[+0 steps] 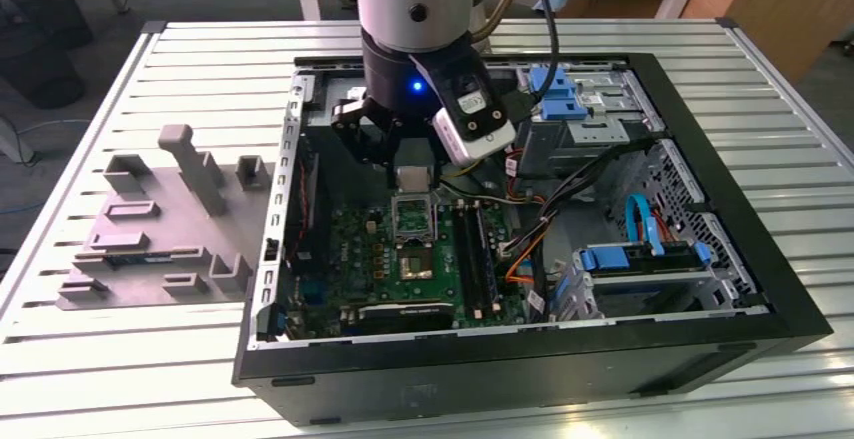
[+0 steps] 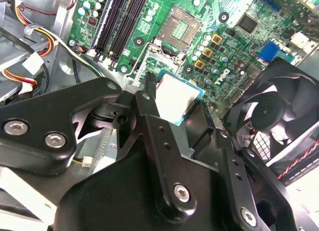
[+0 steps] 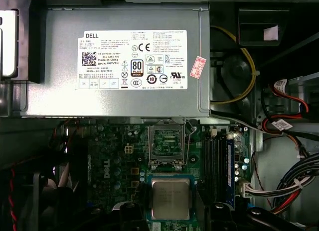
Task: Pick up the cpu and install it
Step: 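Place the cpu into insertion slot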
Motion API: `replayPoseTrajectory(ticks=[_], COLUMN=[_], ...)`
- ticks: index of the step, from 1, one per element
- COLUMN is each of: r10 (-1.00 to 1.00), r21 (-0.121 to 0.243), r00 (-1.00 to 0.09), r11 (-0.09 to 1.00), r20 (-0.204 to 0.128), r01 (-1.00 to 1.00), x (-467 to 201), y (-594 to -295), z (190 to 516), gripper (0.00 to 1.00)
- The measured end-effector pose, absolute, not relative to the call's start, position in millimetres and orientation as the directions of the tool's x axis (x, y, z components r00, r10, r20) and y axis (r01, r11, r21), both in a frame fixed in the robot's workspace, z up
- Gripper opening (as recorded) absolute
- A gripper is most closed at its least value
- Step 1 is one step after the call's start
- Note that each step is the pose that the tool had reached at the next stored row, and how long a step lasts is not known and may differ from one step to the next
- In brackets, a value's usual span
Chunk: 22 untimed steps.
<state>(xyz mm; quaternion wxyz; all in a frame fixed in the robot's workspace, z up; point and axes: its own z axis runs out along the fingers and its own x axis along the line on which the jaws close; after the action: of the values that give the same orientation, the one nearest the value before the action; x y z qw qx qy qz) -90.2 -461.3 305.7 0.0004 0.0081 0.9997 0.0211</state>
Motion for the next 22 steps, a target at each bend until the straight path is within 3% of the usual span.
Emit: replayPoseTrajectory(ticks=[22], r10=[0.016], r21=[0.042], r00=[-1.0], r11=[0.999], r20=[-0.001], r01=[0.016], x=[-87], y=[-467], z=[288], gripper=[0.47])
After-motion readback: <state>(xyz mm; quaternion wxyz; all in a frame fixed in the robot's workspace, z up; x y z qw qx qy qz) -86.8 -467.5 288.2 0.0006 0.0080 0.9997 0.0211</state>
